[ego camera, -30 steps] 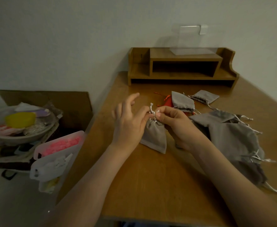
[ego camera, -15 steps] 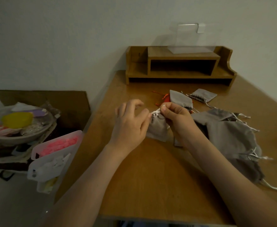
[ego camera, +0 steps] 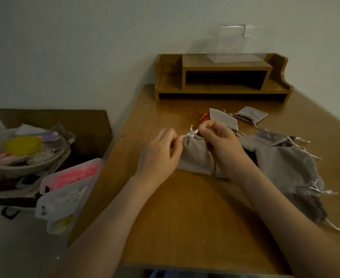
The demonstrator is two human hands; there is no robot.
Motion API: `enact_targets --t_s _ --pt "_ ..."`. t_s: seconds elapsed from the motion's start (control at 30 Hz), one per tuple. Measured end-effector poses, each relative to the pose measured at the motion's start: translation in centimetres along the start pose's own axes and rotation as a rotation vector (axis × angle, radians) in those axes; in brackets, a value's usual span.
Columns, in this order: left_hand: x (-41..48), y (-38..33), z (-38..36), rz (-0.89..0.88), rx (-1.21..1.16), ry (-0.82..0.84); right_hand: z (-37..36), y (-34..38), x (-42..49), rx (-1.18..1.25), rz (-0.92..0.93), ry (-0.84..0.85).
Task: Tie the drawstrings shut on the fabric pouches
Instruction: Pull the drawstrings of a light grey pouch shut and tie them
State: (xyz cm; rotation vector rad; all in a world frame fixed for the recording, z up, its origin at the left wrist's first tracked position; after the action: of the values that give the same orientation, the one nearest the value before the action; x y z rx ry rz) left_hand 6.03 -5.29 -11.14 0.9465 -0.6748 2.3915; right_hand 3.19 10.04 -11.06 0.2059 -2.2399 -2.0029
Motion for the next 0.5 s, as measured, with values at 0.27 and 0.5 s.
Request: enact_targets --t_s 0.27,0.5 --pt "-0.14 -0.33 0.31 0.066 -0.105 0.016 -0.74 0.70 -0.71 -0.214 0.160 0.040" --pt "-0.03 -0.38 0.04 0.056 -0.255 0.056 -0.50 0.37 -0.49 -0.195 0.139 0.047"
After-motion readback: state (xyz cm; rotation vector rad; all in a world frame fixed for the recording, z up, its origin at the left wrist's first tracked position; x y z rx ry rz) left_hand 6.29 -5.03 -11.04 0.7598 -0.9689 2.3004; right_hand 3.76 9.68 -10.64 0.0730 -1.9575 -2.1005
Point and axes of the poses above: each hand's wrist, its own x-axis towards the middle knuckle, its own z-axis out of the back of the hand, y = z × x, the point moved 3 cm from there along x, towards the middle knuckle, and after that the axes turned 8 degrees about -z, right-handed, at the moved point
